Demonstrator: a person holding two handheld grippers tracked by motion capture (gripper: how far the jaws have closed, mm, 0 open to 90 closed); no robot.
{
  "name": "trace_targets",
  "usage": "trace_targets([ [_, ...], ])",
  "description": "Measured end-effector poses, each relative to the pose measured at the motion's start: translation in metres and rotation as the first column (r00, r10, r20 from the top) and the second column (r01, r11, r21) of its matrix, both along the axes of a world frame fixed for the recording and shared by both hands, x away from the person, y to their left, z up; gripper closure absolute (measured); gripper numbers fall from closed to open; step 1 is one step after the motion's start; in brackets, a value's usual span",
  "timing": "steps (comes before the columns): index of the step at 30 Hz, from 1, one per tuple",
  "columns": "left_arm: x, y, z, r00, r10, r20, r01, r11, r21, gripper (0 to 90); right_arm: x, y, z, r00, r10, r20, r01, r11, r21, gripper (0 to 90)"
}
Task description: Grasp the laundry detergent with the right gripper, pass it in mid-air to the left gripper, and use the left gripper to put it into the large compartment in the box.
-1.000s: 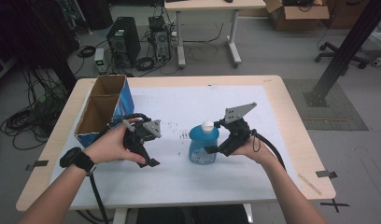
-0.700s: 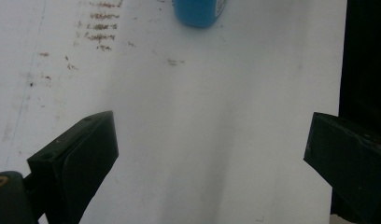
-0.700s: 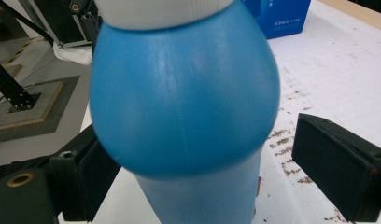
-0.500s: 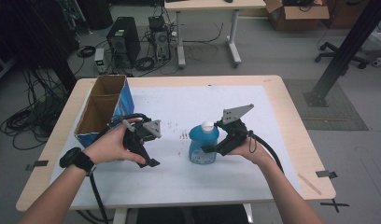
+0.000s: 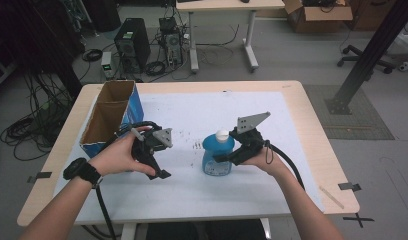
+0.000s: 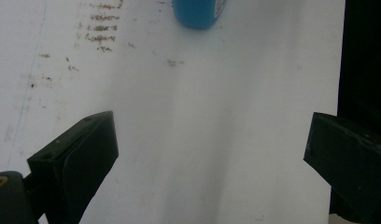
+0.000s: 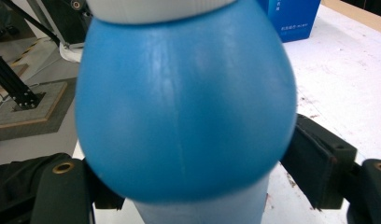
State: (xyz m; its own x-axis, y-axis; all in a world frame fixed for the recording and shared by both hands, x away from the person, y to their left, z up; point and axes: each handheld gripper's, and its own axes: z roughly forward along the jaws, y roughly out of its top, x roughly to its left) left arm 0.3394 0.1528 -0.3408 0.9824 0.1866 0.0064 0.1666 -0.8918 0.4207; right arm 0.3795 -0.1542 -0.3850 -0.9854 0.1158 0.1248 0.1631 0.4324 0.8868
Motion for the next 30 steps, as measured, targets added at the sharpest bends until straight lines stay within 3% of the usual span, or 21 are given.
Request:
trace_targets([
  [15, -0.0010, 0.0006, 0.0013, 1.0000, -0.001, 0.002, 0.001, 1.0000, -0.002, 3.3, -0.0019, 0.0029, 0.0003, 0.9989, 0.046, 0.011, -0.046, 0.999, 0.013, 38.3],
  [30, -0.0033, -0.0006, 0.0089, 0.9998, -0.004, 0.019, 0.004, 1.0000, -0.005, 3.5, -0.0027, 0.0020, 0.0033, 0.9993, 0.022, 0.032, -0.022, 1.000, 0.003, 41.7],
])
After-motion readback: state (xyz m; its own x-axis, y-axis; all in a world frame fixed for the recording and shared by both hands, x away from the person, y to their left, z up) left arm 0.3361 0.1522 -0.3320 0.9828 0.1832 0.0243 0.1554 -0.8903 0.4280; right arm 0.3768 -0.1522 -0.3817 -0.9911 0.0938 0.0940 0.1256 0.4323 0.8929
